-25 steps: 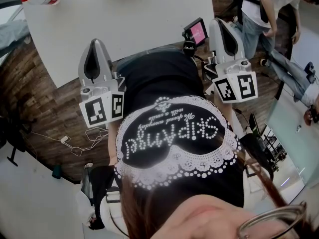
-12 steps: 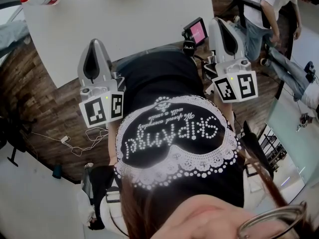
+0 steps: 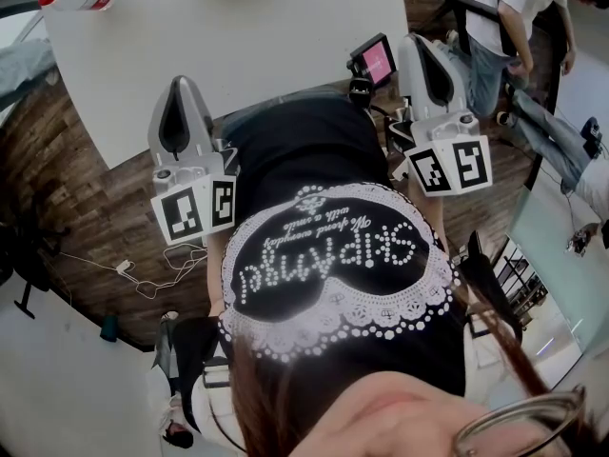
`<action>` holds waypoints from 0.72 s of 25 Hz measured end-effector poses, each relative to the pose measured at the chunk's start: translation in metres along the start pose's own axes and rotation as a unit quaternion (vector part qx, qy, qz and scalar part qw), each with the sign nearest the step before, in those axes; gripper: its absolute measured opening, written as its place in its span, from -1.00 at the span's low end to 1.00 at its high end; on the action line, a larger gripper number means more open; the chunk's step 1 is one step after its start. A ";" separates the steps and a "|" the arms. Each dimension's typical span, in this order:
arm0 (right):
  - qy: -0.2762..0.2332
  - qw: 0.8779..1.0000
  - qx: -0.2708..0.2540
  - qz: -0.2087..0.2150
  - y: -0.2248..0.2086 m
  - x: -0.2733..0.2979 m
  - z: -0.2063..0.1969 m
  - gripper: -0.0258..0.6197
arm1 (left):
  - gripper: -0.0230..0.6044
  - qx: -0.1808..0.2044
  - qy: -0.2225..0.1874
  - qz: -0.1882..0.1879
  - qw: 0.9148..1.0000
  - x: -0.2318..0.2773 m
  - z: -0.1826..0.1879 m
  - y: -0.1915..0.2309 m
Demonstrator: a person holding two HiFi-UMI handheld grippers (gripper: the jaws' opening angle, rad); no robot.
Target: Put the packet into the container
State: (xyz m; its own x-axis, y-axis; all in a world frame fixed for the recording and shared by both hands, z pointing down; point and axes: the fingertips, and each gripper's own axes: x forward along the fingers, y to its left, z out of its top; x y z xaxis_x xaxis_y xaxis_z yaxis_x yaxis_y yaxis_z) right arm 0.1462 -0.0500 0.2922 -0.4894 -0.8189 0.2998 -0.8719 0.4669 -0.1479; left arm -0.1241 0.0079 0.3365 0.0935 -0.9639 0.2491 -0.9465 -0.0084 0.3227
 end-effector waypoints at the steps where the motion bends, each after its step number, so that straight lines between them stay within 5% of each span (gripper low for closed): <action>1: 0.000 1.000 0.000 0.000 0.000 0.000 0.000 -0.93 | -0.92 0.000 0.000 0.000 1.000 0.000 0.000 0.000; 18: -0.001 1.000 -0.001 0.001 -0.001 0.000 0.000 -0.93 | -0.92 0.000 0.000 -0.001 1.000 0.000 -0.001 -0.002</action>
State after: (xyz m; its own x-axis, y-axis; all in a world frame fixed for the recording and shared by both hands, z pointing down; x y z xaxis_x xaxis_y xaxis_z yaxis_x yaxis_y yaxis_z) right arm 0.1476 -0.0502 0.2926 -0.4915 -0.8186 0.2973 -0.8707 0.4692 -0.1474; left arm -0.1221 0.0077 0.3369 0.0950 -0.9642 0.2477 -0.9463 -0.0101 0.3233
